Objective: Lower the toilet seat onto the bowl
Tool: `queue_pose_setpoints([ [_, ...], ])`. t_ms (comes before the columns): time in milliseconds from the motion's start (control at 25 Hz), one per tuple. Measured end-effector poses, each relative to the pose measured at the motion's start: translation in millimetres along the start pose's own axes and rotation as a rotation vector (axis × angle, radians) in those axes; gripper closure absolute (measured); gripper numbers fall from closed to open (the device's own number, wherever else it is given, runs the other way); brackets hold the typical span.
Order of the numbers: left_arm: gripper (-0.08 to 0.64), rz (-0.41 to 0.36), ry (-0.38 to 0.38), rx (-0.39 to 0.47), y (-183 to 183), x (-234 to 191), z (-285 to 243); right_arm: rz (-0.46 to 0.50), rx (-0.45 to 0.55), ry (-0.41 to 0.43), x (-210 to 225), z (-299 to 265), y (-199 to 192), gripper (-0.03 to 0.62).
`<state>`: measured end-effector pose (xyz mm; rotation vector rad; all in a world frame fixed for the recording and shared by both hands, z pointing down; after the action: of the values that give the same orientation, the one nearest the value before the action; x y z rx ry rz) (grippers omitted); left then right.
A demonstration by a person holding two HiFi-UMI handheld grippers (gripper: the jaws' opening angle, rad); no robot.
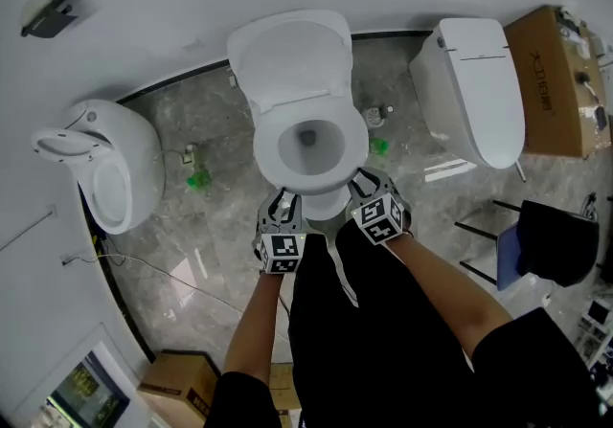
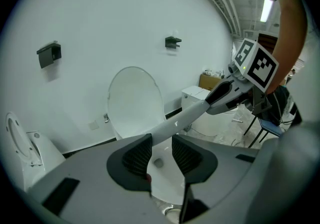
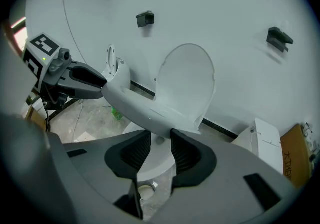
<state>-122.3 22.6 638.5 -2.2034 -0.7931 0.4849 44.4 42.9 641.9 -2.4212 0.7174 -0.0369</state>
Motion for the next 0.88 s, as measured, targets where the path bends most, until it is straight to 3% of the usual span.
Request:
queue_pose_setpoints([
  [560, 0.425, -0.012, -0.014, -0.038, -34, 13, 1, 0.085, -0.024, 0.111, -18, -7, -29, 0.442],
  [880, 0.422, -0.017, -0.019, -0.050, -52, 16, -1, 0.095, -0.024, 0.127, -28, -12, -42, 0.440],
])
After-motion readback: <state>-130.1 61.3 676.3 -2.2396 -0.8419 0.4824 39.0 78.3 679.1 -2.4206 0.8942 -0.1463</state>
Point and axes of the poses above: the fingertips, and each gripper's own axes: z backward along the fingers, x to its right, y out of its top, the point moved 2 cm from there along z, backward along the fingers, and after that the axes turned 9 degrees about z, right-handed, at the moved point
